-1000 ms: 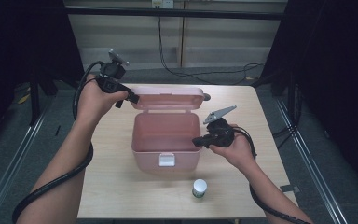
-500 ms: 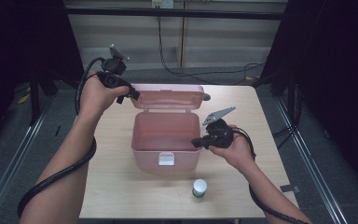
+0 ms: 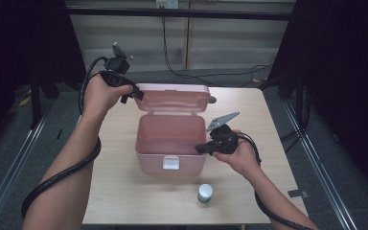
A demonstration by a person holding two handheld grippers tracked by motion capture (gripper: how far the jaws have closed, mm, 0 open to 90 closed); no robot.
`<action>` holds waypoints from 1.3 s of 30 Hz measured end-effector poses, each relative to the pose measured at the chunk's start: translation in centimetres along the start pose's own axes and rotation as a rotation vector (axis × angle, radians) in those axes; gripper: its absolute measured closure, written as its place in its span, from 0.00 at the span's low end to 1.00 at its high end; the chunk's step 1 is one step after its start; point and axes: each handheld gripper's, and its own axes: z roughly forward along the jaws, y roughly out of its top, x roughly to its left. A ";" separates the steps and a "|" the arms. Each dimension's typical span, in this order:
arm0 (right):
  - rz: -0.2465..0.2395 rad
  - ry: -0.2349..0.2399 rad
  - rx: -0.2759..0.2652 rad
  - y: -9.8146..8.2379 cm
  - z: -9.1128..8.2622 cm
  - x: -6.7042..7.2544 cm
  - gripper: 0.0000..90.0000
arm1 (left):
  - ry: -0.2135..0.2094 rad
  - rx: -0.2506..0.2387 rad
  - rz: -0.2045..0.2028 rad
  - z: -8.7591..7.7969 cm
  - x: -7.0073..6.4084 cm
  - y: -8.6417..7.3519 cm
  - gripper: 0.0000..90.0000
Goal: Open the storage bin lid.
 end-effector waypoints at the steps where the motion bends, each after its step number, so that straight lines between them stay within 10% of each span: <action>1: -0.001 0.000 -0.001 0.0 0.0 0.0 1.00 | 0.002 0.000 -0.002 0.0 0.0 0.0 0.68; 39: 0.007 -0.002 0.004 -0.2 -0.2 -0.4 1.00 | 0.008 0.005 0.010 0.2 -0.3 0.3 0.61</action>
